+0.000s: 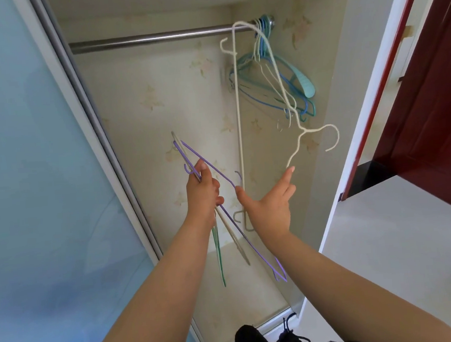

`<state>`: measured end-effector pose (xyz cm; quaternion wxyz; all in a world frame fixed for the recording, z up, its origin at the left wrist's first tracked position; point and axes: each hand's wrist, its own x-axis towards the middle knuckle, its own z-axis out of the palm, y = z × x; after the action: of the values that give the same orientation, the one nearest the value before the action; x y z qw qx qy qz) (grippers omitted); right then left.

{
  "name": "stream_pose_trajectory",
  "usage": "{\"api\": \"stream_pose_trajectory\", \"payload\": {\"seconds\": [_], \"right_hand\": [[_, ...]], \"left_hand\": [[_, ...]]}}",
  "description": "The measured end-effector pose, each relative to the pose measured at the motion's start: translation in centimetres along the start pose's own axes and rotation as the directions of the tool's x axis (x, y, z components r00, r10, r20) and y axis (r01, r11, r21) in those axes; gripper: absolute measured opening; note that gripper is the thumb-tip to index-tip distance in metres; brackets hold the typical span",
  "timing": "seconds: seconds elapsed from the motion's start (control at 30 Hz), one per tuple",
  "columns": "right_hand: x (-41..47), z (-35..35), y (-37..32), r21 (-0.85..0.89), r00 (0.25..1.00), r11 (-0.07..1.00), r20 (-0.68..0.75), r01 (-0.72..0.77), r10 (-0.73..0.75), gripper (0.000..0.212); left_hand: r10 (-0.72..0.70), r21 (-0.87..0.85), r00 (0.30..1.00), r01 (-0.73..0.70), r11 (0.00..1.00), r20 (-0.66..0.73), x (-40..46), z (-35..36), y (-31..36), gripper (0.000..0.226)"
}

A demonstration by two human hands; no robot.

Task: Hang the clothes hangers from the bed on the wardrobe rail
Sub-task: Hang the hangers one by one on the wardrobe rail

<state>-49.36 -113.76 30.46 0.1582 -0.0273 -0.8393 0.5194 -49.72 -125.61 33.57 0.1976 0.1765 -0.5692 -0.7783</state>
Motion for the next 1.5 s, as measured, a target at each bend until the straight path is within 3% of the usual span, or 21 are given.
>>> {"api": "stream_pose_trajectory", "payload": {"seconds": [0.1,0.23,0.5,0.6,0.67,0.7,0.73,0.8,0.87,0.97,1.03,1.1,1.2,1.33,1.4,1.5], "right_hand": [[1.1,-0.5,0.4,0.092,0.998,0.995,0.03,0.048,-0.051,0.12],[2.2,-0.6,2.7,0.108,0.97,0.994,0.242,-0.002,-0.024,0.114],[2.2,0.0,9.2,-0.242,0.857,0.97,0.492,-0.034,0.153,0.124],[3.1,-0.3,10.0,-0.415,0.779,0.91,0.566,-0.013,0.269,0.126],[3.6,-0.7,8.0,-0.581,0.759,0.813,0.544,0.034,0.357,0.116],[3.9,-0.9,6.2,-0.613,0.799,0.786,0.511,0.082,0.315,0.103],[4.3,-1.2,4.0,-0.582,0.855,0.803,0.476,0.131,0.205,0.089],[4.9,-1.7,-0.6,-0.316,0.918,0.924,0.39,0.214,-0.079,0.066],[4.9,-2.1,-4.8,-0.023,0.89,0.976,0.415,0.217,-0.188,0.059],[5.4,-1.4,-8.1,0.043,0.794,0.984,0.586,0.173,-0.165,0.066],[6.1,-0.7,-8.4,-0.05,0.801,0.985,0.589,0.163,-0.103,0.056],[6.8,-0.4,-8.3,-0.109,0.837,0.984,0.544,0.138,-0.057,0.033],[8.4,-1.2,-7.8,-0.191,0.859,0.973,0.511,0.13,-0.015,0.009],[11.7,-3.0,-6.5,-0.498,0.903,0.833,0.429,0.243,-0.007,0.017],[13.0,-3.4,-5.6,-0.623,0.876,0.721,0.48,0.302,0.049,0.01],[13.9,-3.4,-4.6,-0.68,0.815,0.635,0.563,0.366,0.133,0.021]], "left_hand": [[-0.047,0.021,0.998,0.046,0.999,0.037,0.0,-0.6,-0.1,0.024],[-0.072,-0.019,0.989,0.075,0.997,0.13,0.5,-1.4,0.6,0.019],[-0.005,-0.135,0.978,0.034,0.99,0.211,2.4,-2.5,2.2,0.024],[0.013,-0.082,0.974,0.006,0.997,0.225,2.3,-2.1,1.6,0.032],[0.03,-0.05,0.965,-0.017,0.999,0.262,1.8,-1.5,0.8,0.032],[0.031,-0.042,0.961,-0.02,0.999,0.275,1.6,-1.2,0.5,0.031],[0.025,-0.034,0.959,-0.016,0.999,0.281,1.5,-1.0,0.2,0.03],[-0.004,-0.003,0.958,0.005,1.0,0.286,1.3,-0.6,-0.7,0.032],[-0.03,0.036,0.953,0.02,0.999,0.3,0.8,-0.3,-1.4,0.035],[-0.048,0.09,0.942,0.019,0.996,0.331,0.0,0.6,-2.1,0.022],[-0.069,0.093,0.945,0.041,0.995,0.319,-0.2,1.1,-2.4,0.018],[-0.075,0.091,0.954,0.05,0.995,0.291,-0.2,1.2,-2.3,0.027],[-0.123,0.061,0.975,0.114,0.992,0.186,0.5,0.6,-2.2,0.03],[-0.21,0.004,0.978,0.21,0.978,-0.005,1.6,-1.4,-2.4,0.029],[-0.222,0.006,0.972,0.223,0.975,-0.081,1.7,-2.1,-2.5,0.023],[-0.192,0.021,0.969,0.197,0.98,-0.155,1.8,-2.5,-2.6,0.021]]}}
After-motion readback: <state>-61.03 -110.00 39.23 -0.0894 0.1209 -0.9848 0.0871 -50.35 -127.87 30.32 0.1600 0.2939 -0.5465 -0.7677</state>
